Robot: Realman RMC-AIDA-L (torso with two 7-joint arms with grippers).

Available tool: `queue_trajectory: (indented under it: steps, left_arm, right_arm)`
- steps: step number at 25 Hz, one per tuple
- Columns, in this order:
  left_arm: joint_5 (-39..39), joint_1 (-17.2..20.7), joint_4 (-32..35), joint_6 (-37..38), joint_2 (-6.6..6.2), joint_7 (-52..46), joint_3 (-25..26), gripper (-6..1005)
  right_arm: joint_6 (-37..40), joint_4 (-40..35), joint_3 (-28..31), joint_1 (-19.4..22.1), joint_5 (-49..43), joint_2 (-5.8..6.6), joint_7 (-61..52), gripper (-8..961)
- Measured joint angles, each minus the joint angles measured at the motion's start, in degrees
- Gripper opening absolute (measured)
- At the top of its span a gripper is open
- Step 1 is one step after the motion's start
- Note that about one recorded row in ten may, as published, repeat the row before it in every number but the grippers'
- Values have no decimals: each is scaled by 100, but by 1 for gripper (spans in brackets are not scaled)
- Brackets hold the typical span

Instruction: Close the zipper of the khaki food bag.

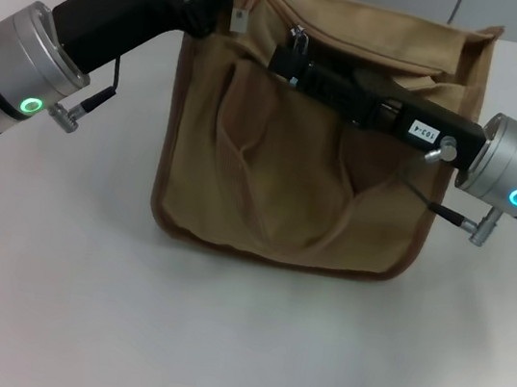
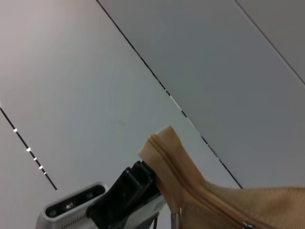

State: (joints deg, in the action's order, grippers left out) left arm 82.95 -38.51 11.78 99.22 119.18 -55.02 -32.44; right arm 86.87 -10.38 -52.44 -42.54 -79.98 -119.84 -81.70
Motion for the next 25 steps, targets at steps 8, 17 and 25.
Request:
queue_trajectory:
  steps: [8,17,25]
  left_arm:
    - [-25,17,0,-5,0,18,1,32]
    - [-26,23,-3,-8,0,16,1,32]
    - [-26,14,-45,-8,0,46,10,32]
  right_arm:
    - [-32,1,21,62,157,-4,-22,430]
    - [-53,1,-8,33,145,-4,62,394]
    - [-157,1,-30,44,153,-4,63,3]
